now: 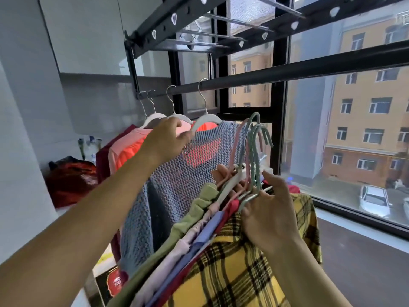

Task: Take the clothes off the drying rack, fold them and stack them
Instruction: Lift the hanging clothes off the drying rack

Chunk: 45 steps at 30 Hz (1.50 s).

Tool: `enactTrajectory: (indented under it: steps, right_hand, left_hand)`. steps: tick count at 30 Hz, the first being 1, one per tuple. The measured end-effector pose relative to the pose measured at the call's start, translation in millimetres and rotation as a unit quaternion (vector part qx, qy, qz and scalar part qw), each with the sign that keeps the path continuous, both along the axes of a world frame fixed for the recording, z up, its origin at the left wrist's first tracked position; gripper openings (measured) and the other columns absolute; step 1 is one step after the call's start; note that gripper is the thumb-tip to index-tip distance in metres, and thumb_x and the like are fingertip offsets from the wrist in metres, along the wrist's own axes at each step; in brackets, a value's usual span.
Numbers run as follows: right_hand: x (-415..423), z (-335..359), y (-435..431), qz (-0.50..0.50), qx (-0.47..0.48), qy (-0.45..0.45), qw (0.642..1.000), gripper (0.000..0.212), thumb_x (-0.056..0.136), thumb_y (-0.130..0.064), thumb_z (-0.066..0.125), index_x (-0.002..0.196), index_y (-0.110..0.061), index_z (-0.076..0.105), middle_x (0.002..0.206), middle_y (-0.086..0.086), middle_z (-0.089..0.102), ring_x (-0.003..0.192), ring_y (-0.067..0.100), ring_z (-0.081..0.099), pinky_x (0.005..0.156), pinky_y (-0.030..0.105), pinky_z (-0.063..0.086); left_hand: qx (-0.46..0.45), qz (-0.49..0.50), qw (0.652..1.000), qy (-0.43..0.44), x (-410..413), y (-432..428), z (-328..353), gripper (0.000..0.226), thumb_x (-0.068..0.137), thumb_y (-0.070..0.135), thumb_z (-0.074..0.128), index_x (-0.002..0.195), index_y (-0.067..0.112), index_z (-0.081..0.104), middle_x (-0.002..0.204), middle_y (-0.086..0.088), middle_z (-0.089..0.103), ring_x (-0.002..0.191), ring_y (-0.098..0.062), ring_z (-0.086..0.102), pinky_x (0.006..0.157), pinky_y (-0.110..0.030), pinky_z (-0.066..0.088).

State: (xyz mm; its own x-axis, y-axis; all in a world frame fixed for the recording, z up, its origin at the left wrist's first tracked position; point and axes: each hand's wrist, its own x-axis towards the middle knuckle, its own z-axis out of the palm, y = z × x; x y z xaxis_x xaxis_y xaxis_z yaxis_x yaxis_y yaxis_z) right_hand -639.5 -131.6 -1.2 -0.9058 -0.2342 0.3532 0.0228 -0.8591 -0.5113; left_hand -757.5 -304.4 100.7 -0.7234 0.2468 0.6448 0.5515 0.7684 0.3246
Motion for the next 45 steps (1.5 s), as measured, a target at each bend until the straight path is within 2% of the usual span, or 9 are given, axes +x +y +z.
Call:
enactTrajectory:
  steps: [5,10,14,16,21,24,31,37,45]
  right_hand:
    - [0,-6,8,0.005,0.000,-0.020,1.000,0.040,0.051,-0.029,0.085,0.082,-0.005,0.076,0.086,0.007,0.073,0.046,0.005,0.060,0.042,0.011,0.045]
    - [3,-1,18,-0.006,-0.004,-0.047,0.999,0.028,0.064,-0.030,0.076,0.072,-0.004,0.075,0.069,0.007,0.071,0.042,0.007,0.060,0.039,0.011,0.044]
    - [-9,-1,24,0.008,0.004,-0.042,0.999,0.045,0.047,-0.026,0.087,0.084,-0.004,0.073,0.081,0.007,0.070,0.045,0.007,0.059,0.040,0.012,0.045]
    - [-12,2,26,-0.004,-0.001,-0.055,0.998,0.045,0.042,-0.024,0.089,0.078,-0.005,0.071,0.070,0.003,0.064,0.042,0.009,0.056,0.037,0.014,0.045]
    - [-17,12,25,0.014,-0.009,-0.018,1.000,0.038,0.044,-0.025,0.086,0.075,-0.008,0.070,0.066,-0.001,0.059,0.045,0.008,0.052,0.039,0.015,0.044]
    - [-24,14,19,0.031,-0.003,0.001,1.000,0.042,0.044,-0.026,0.087,0.078,-0.008,0.069,0.067,-0.001,0.060,0.046,0.008,0.053,0.041,0.015,0.044]
    - [-32,22,-13,0.018,0.012,-0.029,0.999,0.025,0.058,-0.028,0.061,0.071,-0.008,0.067,0.062,0.001,0.061,0.048,0.013,0.058,0.043,0.017,0.047]
    - [-64,6,-42,0.002,0.037,-0.045,0.998,0.043,0.054,-0.033,0.070,0.089,-0.009,0.062,0.076,0.002,0.058,0.064,0.015,0.056,0.058,0.018,0.051]
    - [-101,3,-96,-0.090,0.037,-0.082,0.992,0.039,0.063,-0.033,0.060,0.091,-0.006,0.058,0.066,0.001,0.055,0.045,0.012,0.052,0.039,0.019,0.044]
  left_hand:
    - [-0.064,0.019,0.988,-0.139,-29,23,12,0.048,0.093,0.039,0.052,0.124,0.002,0.052,0.117,-0.014,0.055,0.106,-0.025,0.051,0.073,-0.023,0.029]
    - [0.135,-0.045,0.953,-0.268,-47,31,26,0.040,0.082,0.042,0.066,0.096,0.005,0.069,0.105,-0.021,0.067,0.089,-0.029,0.062,0.094,-0.048,0.048]
    - [0.222,-0.028,0.938,-0.263,-40,38,34,0.054,0.084,0.049,0.060,0.111,0.001,0.063,0.129,-0.022,0.054,0.103,-0.028,0.056,0.091,-0.038,0.042]
    - [0.247,-0.035,0.941,-0.228,-31,31,48,0.049,0.085,0.051,0.057,0.097,0.004,0.066,0.126,-0.021,0.057,0.086,-0.023,0.058,0.076,-0.030,0.043]
    - [0.172,-0.028,0.971,-0.165,12,3,58,0.058,0.087,0.056,0.046,0.117,0.009,0.061,0.117,-0.012,0.062,0.104,-0.022,0.055,0.091,-0.033,0.040]
    - [0.161,-0.060,0.968,-0.184,43,4,13,0.061,0.074,0.066,0.045,0.086,0.010,0.065,0.092,-0.010,0.061,0.087,-0.021,0.054,0.071,-0.027,0.038]
    - [0.104,-0.088,0.983,-0.124,68,11,-55,0.070,0.074,0.064,0.032,0.079,-0.004,0.051,0.051,0.010,0.036,0.043,-0.004,0.030,0.048,-0.022,0.028]
    - [0.018,-0.084,0.995,-0.047,45,-21,-75,0.071,0.083,0.072,0.027,0.086,0.006,0.055,0.070,-0.010,0.058,0.064,-0.021,0.054,0.062,-0.036,0.038]
    - [-0.095,-0.153,0.980,-0.089,1,-72,-65,0.056,0.072,0.072,0.022,0.073,0.021,0.046,0.062,0.006,0.050,0.058,-0.011,0.047,0.055,-0.025,0.032]
